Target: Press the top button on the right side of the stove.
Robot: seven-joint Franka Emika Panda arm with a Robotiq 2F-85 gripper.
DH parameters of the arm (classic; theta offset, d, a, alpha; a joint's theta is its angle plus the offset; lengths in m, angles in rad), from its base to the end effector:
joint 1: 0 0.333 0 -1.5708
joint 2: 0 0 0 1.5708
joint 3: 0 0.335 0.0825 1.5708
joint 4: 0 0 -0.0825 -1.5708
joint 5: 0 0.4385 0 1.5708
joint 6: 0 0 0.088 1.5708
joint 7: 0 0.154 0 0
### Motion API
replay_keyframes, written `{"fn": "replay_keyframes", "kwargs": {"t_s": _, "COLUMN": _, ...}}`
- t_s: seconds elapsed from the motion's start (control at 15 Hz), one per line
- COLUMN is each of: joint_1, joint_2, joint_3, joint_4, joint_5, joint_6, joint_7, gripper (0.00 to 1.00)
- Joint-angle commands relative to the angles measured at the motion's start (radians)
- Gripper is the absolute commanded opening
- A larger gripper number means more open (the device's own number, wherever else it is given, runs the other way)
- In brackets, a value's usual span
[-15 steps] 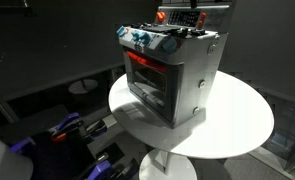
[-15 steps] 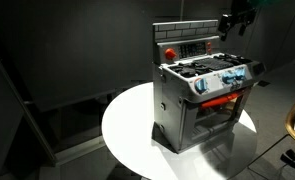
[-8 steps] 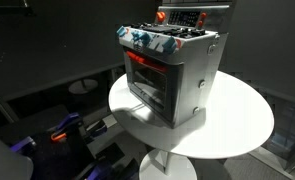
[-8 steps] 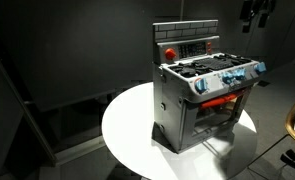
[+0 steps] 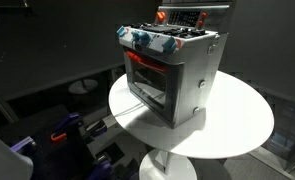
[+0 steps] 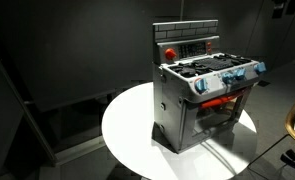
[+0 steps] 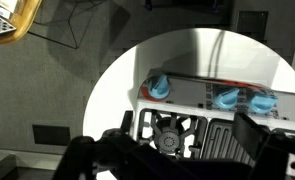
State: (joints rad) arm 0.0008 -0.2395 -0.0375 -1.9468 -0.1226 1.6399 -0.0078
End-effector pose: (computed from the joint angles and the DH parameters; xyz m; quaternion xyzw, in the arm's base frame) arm 0.5229 -0.0385 0.5413 0.9978 -0.0074 -0.0349 0.0558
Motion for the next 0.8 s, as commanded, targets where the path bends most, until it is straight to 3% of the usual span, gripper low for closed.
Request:
{"fn": "replay_keyframes", "kwargs": {"t_s": 0.0, "joint_1": -0.001, "joint_2": -0.128, "joint_3": 0.005, "joint_4": -0.107, "joint_5": 0.028, "joint_6": 0.009, "joint_7": -0.029, "gripper": 1.0}}
{"fn": "replay_keyframes", "kwargs": {"t_s": 0.53, "joint_1": 0.006, "joint_2": -0.292, "joint_3": 0.003, "joint_4": -0.259, "joint_5": 0.092, "joint_6": 0.019, "joint_7": -0.027, "gripper": 1.0}}
{"fn": "replay_keyframes", "kwargs": {"t_s": 0.73, "joint_1": -0.002, "joint_2": -0.266, "joint_3": 0.013, "joint_4": -0.238, "joint_5": 0.076, "joint_6": 0.002, "joint_7": -0.007, "gripper": 1.0}}
